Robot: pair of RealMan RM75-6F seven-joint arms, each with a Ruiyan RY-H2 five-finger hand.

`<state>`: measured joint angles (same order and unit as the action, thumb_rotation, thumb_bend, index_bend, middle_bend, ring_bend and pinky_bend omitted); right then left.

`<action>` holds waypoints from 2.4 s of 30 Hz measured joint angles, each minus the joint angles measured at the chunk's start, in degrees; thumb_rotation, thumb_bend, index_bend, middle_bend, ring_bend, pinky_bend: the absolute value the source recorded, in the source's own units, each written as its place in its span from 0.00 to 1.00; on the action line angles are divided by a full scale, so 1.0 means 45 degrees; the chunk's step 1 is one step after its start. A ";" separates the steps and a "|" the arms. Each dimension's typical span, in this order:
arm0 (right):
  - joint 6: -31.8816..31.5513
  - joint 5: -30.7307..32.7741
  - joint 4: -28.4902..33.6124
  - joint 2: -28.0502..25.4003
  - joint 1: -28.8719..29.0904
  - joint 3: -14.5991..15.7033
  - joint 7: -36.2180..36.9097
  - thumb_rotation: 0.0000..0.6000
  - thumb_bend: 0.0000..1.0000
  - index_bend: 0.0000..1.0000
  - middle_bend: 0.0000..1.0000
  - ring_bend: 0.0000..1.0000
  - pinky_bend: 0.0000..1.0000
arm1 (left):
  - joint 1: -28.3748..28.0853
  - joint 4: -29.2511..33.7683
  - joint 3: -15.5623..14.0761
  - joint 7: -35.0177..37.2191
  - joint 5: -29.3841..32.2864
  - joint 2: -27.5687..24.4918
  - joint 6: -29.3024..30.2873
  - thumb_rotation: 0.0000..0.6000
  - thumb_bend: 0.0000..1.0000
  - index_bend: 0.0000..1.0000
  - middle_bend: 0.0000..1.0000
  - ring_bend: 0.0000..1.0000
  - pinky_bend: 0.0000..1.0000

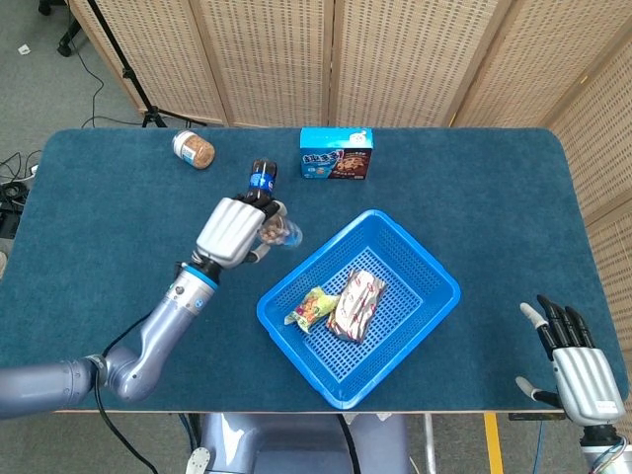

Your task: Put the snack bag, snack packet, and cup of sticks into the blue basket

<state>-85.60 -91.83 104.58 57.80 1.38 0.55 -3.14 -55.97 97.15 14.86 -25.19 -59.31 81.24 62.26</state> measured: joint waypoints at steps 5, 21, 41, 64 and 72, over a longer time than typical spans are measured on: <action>-0.0105 -0.0033 0.0008 -0.0046 -0.0042 0.0001 0.0049 1.00 0.13 0.09 0.00 0.00 0.00 | -0.0313 0.0534 0.0160 -0.0238 -0.0178 0.0860 0.0123 1.00 0.36 0.79 0.40 0.42 0.48; -0.0323 0.0008 0.0018 -0.0141 -0.0150 -0.0068 0.0195 1.00 0.13 0.09 0.00 0.00 0.00 | -0.0953 0.1437 -0.0010 -0.0923 0.2241 0.1861 -0.1351 1.00 0.24 0.28 0.03 0.26 0.45; -0.0305 0.0033 0.0047 -0.0056 -0.0166 -0.0079 -0.0077 1.00 0.13 0.09 0.00 0.00 0.00 | -0.0226 0.1804 -0.0343 0.1146 0.2430 -0.0479 -0.2351 1.00 0.11 0.00 0.00 0.00 0.01; 0.0374 0.0860 -0.0164 0.0685 0.0115 -0.0289 -0.1800 1.00 0.13 0.09 0.00 0.00 0.00 | 0.6494 0.0076 -0.3859 0.3029 -0.2683 -0.3798 0.3364 1.00 0.10 0.00 0.00 0.00 0.00; 0.0396 0.1059 -0.0544 0.1128 0.0220 -0.0453 -0.2317 1.00 0.13 0.09 0.00 0.00 0.00 | 0.8507 -0.0482 -0.4190 0.2832 -0.3473 -0.3495 0.5844 1.00 0.11 0.00 0.00 0.00 0.00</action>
<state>-83.82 -87.06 102.13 62.88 2.36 -1.49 -13.57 -17.69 94.98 -3.99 -12.44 -74.94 65.51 88.56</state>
